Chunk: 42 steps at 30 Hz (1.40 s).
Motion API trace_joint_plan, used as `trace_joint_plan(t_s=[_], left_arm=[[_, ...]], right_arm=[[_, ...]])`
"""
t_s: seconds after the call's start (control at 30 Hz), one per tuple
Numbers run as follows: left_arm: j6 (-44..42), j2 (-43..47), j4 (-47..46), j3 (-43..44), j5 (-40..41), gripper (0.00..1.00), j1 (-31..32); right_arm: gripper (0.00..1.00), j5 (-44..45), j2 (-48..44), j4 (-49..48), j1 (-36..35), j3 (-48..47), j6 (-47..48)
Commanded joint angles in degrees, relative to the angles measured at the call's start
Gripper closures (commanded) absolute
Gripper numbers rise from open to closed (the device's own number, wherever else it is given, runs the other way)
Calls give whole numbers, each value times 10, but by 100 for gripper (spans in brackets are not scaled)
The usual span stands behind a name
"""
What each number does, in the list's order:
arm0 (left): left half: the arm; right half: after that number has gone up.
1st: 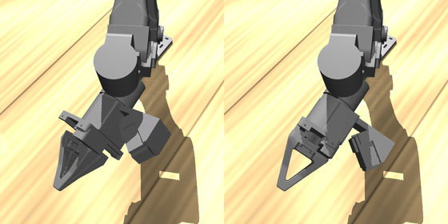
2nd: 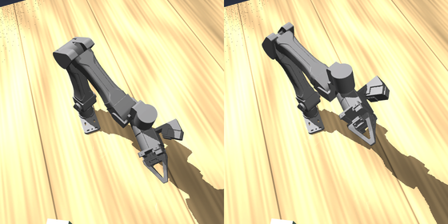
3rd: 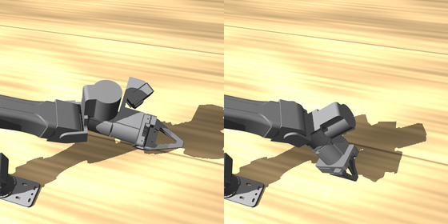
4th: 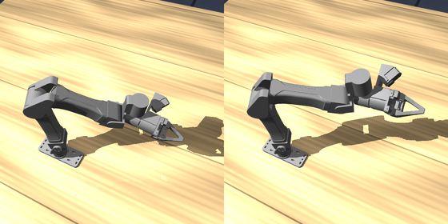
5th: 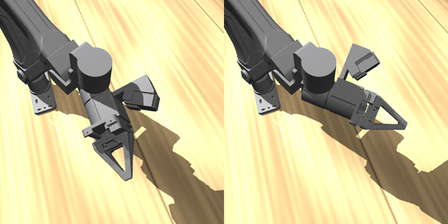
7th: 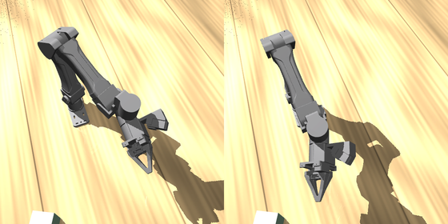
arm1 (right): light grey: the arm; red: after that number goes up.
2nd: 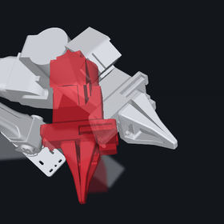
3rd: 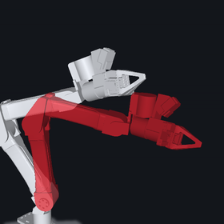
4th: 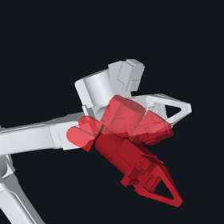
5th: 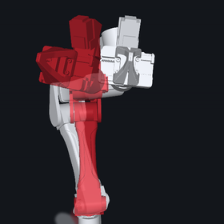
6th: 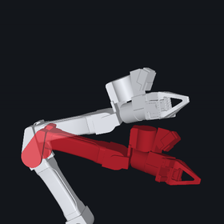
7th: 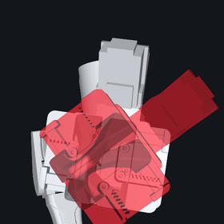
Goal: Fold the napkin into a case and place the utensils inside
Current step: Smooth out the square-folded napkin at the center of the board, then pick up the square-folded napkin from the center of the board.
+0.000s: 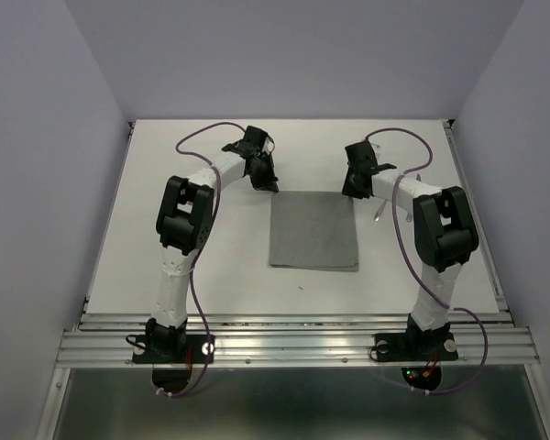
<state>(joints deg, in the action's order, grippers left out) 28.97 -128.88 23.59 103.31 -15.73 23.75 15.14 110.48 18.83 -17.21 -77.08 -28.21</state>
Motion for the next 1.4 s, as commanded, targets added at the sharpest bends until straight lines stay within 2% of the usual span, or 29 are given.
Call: trace_joint_plan(t_s=[0.0, 0.2, 0.43, 0.53, 0.63, 0.67, 0.7, 0.77, 0.83, 0.87, 1.0, 1.13, 1.27, 1.37], left_arm=[[-9, -14, 14, 28, 10, 100, -3], [-15, -2, 7, 5, 28, 100, -4], [-45, -31, 45, 59, 61, 100, -12], [-60, -31, 72, 95, 76, 100, -12], [-73, -9, 93, 128, 90, 100, -12], [-74, -1, 94, 131, 90, 100, -12], [-74, 9, 96, 134, 87, 100, -12], [-74, 41, 95, 121, 82, 100, -12], [-74, 67, 82, 95, 65, 100, -12], [-71, 96, 74, 55, 60, 100, -11], [-59, 169, 25, -80, 35, 100, -4], [-58, 189, 22, -130, 67, 100, 12], [-57, 206, 15, -168, 63, 100, 18], [-51, 211, 7, -174, 54, 100, 19]], right_arm=[[94, 17, 36, -7, 5, -13, 7], [94, 10, 55, -8, 5, -9, 8], [94, 9, 56, -9, 5, -11, 9], [93, -2, 51, 8, 5, -42, 18], [86, 1, 12, 16, 5, -49, 25], [74, -4, -2, 16, 5, -47, 26], [67, -7, -30, 18, 5, -44, 33], [59, -23, -57, 24, 5, -27, 36], [59, -34, -100, 40, 5, -5, 34], [59, -45, -118, 45, 5, 9, 32], [60, -78, -232, 45, 0, 142, -3], [60, -89, -300, 66, -26, 239, -55], [62, -104, -372, 68, -62, 322, -105], [64, -111, -381, 65, -80, 363, -132]])
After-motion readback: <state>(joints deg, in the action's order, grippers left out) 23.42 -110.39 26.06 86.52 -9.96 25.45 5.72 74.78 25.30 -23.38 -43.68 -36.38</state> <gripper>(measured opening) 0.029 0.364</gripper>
